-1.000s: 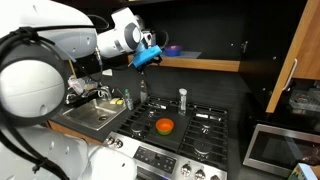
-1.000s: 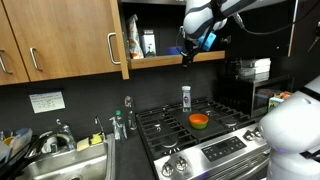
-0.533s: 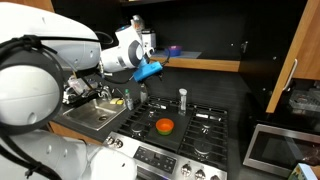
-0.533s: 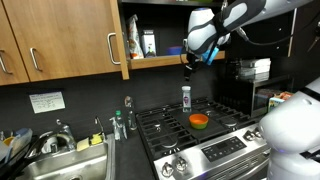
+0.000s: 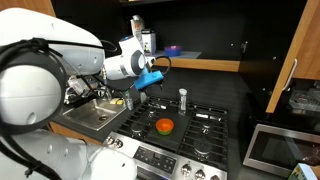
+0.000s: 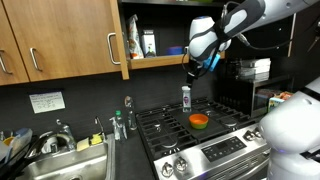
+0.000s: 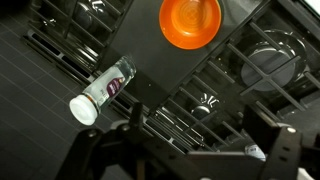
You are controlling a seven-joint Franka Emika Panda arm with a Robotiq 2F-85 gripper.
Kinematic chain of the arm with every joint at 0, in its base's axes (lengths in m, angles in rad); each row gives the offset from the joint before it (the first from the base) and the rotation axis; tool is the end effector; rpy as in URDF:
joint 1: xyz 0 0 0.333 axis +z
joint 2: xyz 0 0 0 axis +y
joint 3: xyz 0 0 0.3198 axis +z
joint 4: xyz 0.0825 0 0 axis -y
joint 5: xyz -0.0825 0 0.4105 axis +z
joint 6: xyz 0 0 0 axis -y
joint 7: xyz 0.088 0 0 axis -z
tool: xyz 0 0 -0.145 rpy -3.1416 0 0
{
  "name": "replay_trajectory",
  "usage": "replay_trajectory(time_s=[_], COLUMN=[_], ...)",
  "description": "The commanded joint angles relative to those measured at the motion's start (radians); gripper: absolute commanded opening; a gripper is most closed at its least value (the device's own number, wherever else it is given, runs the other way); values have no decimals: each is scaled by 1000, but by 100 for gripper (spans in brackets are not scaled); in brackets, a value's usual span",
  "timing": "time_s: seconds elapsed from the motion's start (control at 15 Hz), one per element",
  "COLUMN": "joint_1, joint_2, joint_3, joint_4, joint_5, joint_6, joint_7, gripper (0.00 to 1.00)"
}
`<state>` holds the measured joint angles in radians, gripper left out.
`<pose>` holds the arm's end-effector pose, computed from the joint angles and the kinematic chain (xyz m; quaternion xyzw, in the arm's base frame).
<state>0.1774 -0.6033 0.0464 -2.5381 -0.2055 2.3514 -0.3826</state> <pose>0.4298 0.0895 0.4779 0.9117 0.3421 0.1957 0.1157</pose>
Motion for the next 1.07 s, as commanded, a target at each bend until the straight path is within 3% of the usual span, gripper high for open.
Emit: replay_trajectory(time_s=[0.0,0.33,1.0], joint_1=[3,3,5], joint_2=[0,9,62], joint_3=[-3,7,-17], joint_4=[2,-1,-111], joint_5=[-2,-8,44], joint_6=[-2,-29,57], joint_7=[1,3,28], gripper=[100,100,100])
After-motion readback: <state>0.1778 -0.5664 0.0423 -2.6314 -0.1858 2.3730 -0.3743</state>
